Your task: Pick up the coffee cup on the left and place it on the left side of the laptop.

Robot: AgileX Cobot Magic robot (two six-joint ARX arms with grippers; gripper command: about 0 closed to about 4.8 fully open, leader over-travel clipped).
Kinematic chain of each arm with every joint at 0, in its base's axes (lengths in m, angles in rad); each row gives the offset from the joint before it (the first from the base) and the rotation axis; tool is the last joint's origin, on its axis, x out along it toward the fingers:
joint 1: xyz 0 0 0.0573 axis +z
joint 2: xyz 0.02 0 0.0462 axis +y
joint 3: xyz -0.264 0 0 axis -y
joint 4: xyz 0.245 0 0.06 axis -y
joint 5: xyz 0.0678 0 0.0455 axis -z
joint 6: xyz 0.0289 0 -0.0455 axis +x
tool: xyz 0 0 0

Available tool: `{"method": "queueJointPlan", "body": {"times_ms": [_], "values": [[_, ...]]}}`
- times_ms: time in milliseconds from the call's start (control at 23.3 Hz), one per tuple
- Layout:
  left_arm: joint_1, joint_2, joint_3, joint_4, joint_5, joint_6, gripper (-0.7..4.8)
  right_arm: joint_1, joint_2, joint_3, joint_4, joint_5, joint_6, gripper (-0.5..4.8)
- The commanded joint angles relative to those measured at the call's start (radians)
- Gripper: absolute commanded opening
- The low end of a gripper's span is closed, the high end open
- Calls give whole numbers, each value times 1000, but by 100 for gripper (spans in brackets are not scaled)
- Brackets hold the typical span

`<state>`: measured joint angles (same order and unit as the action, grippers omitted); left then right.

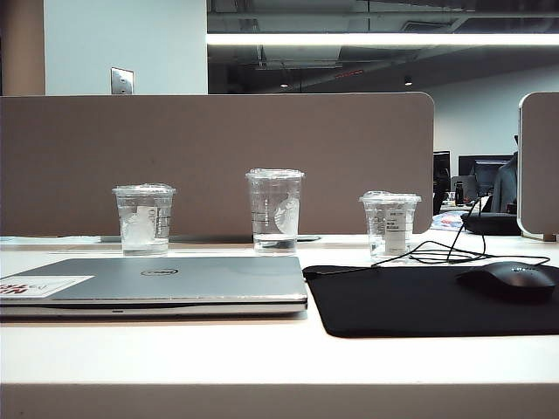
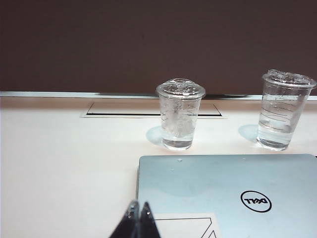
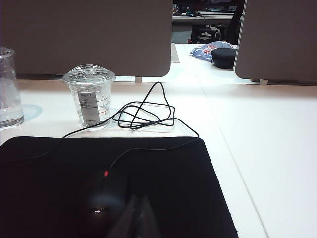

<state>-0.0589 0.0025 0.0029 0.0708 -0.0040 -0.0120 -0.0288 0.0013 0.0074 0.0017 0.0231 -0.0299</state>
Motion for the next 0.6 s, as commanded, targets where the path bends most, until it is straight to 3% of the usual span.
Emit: {"method": "queueJointPlan", "body": {"times_ms": [43,300,386,471,600], "values": [[2,0,4,21,-3,5,-6,1,-2,-5,17,0,4,-1],[2,0,14,51,-4,3,-6,1,-2,10,16,1,4,-1],[1,1,47,37,-47,-11,-6,1,-2,43,17,1,4,-2],[2,6,85,26,-113,-76,-6,1,1,93,14,1,4,-2],[1,51,140,21,-126,-102,-6,2,11,172,-25,-2,4,-2]]}}
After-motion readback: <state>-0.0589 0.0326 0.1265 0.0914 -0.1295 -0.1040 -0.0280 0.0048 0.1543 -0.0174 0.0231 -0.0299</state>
